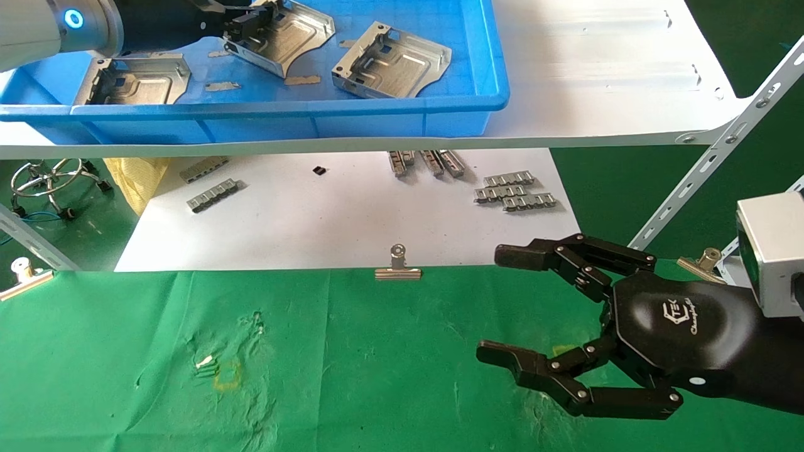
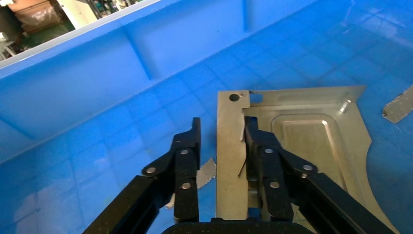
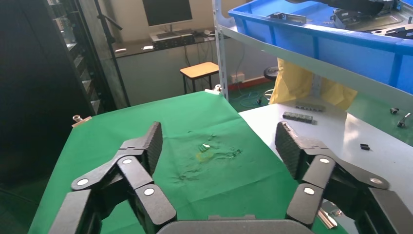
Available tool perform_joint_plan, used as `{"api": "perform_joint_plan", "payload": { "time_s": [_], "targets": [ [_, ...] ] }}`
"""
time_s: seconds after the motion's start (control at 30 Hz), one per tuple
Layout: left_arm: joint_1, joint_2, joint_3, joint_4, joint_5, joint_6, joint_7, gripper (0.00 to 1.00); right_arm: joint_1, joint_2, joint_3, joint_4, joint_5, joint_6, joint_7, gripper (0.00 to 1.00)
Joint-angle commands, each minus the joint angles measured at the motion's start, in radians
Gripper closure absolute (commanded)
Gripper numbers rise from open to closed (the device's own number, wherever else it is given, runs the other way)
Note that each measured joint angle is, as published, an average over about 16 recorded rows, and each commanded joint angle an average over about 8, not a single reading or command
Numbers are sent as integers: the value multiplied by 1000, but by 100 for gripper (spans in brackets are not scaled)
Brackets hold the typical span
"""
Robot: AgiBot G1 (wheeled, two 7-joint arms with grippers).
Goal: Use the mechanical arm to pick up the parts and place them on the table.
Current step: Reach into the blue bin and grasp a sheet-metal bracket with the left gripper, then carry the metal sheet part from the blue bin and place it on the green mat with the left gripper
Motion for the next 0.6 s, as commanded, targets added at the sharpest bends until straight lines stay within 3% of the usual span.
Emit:
{"api": "perform_joint_plan", "payload": {
  "time_s": [0.03, 0.37, 0.6],
  "targets": [
    [0, 0, 1, 0, 1, -2, 0, 100, 0, 0, 0, 0, 0, 0, 0, 0],
    [-13, -30, -37, -34, -54, 55, 11, 100, 0, 0, 0, 0, 0, 0, 0, 0],
    [-27, -93, -84, -94, -125, 243, 76, 100, 0, 0, 0, 0, 0, 0, 0, 0]
  ]
}}
